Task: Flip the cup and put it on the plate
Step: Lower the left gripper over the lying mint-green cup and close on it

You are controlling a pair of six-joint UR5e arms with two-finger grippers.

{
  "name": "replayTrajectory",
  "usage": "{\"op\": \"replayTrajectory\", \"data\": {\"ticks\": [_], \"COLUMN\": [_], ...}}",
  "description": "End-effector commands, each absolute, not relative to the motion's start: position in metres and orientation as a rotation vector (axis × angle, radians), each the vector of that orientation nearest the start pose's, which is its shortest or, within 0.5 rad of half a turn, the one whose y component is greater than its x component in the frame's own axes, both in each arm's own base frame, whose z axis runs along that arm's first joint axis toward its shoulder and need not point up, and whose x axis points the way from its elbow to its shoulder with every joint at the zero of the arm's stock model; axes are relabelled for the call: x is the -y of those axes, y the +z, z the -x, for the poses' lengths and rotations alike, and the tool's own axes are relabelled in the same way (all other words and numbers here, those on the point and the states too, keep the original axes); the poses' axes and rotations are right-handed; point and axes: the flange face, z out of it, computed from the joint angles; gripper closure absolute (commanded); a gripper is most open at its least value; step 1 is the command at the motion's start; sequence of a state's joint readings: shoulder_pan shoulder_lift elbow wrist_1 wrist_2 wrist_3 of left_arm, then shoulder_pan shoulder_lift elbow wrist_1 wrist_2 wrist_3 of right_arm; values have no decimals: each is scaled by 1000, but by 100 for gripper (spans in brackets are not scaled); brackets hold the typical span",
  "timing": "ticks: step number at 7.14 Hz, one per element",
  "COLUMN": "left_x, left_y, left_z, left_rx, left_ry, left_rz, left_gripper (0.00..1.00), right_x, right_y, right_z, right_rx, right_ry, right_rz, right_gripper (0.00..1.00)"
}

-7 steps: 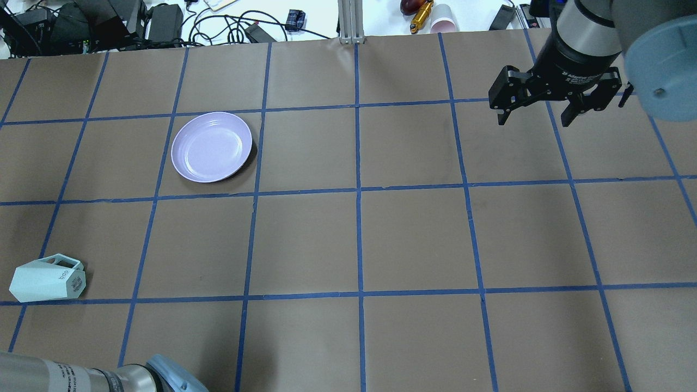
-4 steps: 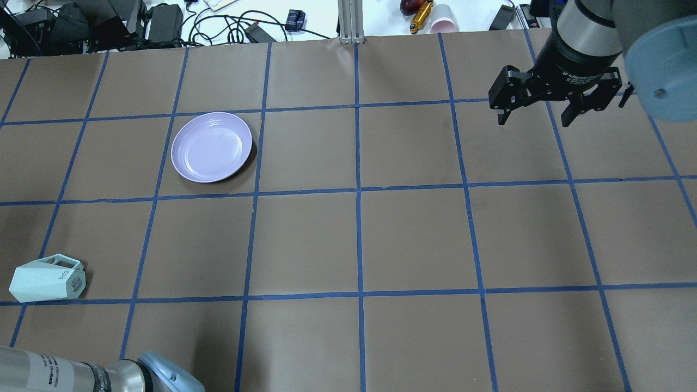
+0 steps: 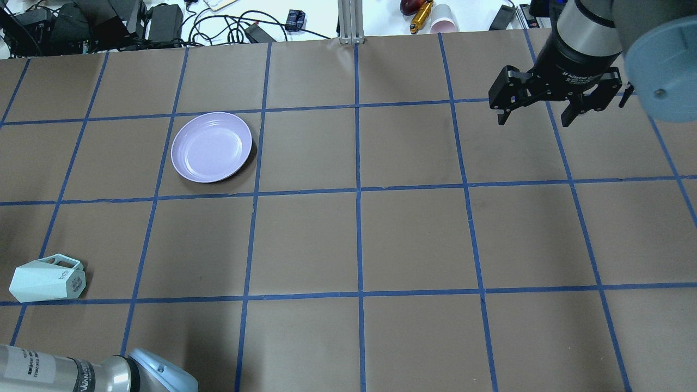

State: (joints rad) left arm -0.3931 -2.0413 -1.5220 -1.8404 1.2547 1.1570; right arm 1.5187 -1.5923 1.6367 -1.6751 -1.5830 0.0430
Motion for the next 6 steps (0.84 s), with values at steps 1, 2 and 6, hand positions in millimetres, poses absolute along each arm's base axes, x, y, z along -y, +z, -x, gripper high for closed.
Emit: {"op": "replayTrajectory", "data": {"ticks": [1, 2, 6], "left_x": [361, 360, 355], "left_y": [215, 203, 176], "left_z": [-470, -470, -463], "left_rx": [2319, 2295, 2165], "left_ry": [26, 33, 25], "left_rz": [-150, -111, 4], "left_gripper": [0, 0, 0], "right_x": [494, 495, 495], "right_y": [477, 476, 476], "right_z": [-106, -106, -106], "right_rx": [-3149, -3149, -3149], "right_ry": [-94, -92, -92], "right_rz": [-150, -150, -150], "right_gripper": [0, 0, 0]}}
